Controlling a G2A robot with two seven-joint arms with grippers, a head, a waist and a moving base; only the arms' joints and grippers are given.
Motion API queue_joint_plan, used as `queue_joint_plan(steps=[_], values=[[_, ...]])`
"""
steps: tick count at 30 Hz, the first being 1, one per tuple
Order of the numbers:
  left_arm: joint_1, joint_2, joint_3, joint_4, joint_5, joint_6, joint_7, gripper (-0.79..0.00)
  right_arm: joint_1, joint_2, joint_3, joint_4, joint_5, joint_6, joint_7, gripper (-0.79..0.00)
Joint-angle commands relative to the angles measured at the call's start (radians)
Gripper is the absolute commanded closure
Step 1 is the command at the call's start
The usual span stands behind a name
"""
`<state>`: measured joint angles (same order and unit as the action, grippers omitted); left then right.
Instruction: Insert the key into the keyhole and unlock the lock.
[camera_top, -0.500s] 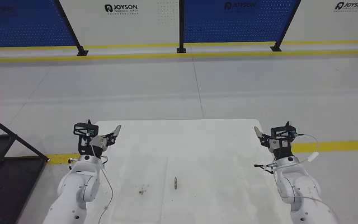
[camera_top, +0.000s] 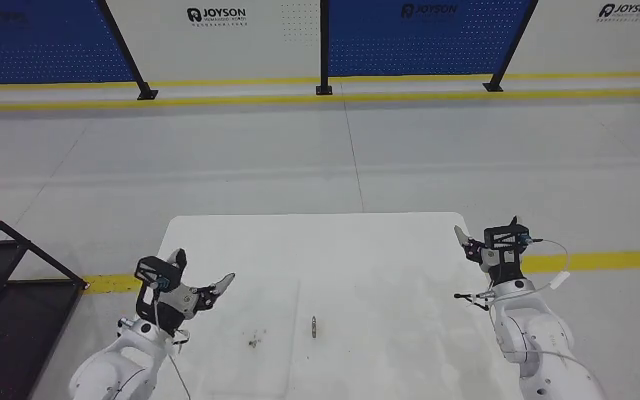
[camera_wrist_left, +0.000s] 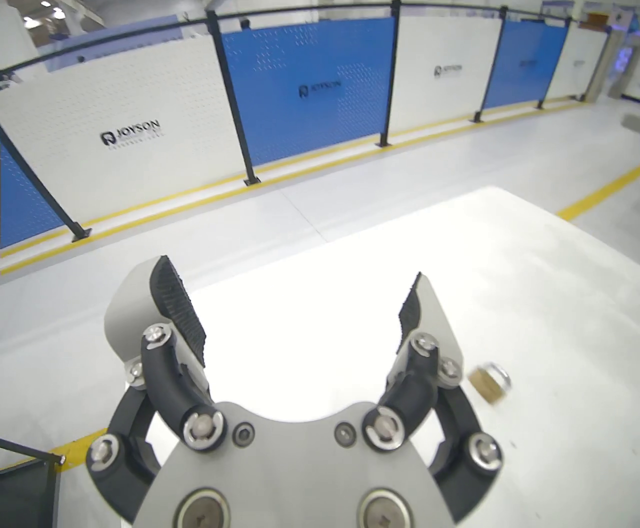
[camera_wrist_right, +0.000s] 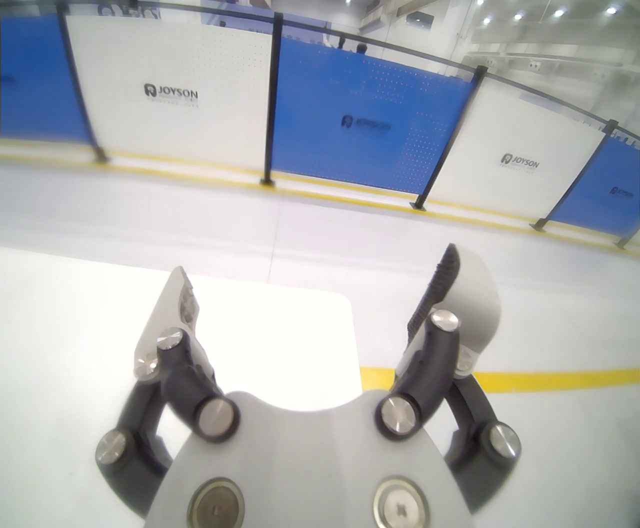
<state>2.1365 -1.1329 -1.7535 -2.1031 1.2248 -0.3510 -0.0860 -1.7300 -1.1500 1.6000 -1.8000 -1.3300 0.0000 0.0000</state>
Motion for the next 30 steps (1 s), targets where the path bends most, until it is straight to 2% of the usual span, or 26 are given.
queue_joint_plan(steps=[1,2,5,8,13,19,21,26,28,30], values=[[0.108,0.000,0.009,-0.065,0.042,-0.018,-0.053,-0.785,0.000,0.000,0.000,0.000,0.000,0.000,0.000,-0.785],[0.150,0.000,0.026,-0.073,0.032,-0.040,-0.084,-0.785,0.000,0.000,0.000,0.000,0.000,0.000,0.000,-0.785],[0.206,-0.001,0.064,-0.105,0.099,-0.019,-0.151,-0.785,0.000,0.000,0.000,0.000,0.000,0.000,0.000,-0.785],[0.209,-0.004,0.127,-0.095,0.152,0.025,-0.221,-0.785,0.000,0.000,0.000,0.000,0.000,0.000,0.000,-0.785],[0.133,-0.013,0.252,-0.013,0.229,0.128,-0.330,-0.785,0.000,0.000,0.000,0.000,0.000,0.000,0.000,-0.785],[0.017,-0.025,0.361,0.094,0.282,0.231,-0.382,-0.785,0.000,0.000,0.000,0.000,0.000,0.000,0.000,-0.785],[-0.004,-0.028,0.383,0.112,0.285,0.252,-0.393,-0.739,0.000,0.000,0.000,0.000,0.000,0.000,0.000,-0.785],[-0.041,-0.033,0.400,0.143,0.310,0.307,-0.395,-0.520,0.000,0.000,0.000,0.000,0.000,0.000,0.000,-0.785],[-0.051,-0.033,0.407,0.152,0.349,0.332,-0.396,-0.480,0.000,0.000,0.000,0.000,0.000,0.000,0.000,-0.785],[-0.056,-0.035,0.421,0.161,0.351,0.332,-0.402,-0.403,0.000,0.000,0.000,0.000,0.000,0.000,0.000,-0.785]])
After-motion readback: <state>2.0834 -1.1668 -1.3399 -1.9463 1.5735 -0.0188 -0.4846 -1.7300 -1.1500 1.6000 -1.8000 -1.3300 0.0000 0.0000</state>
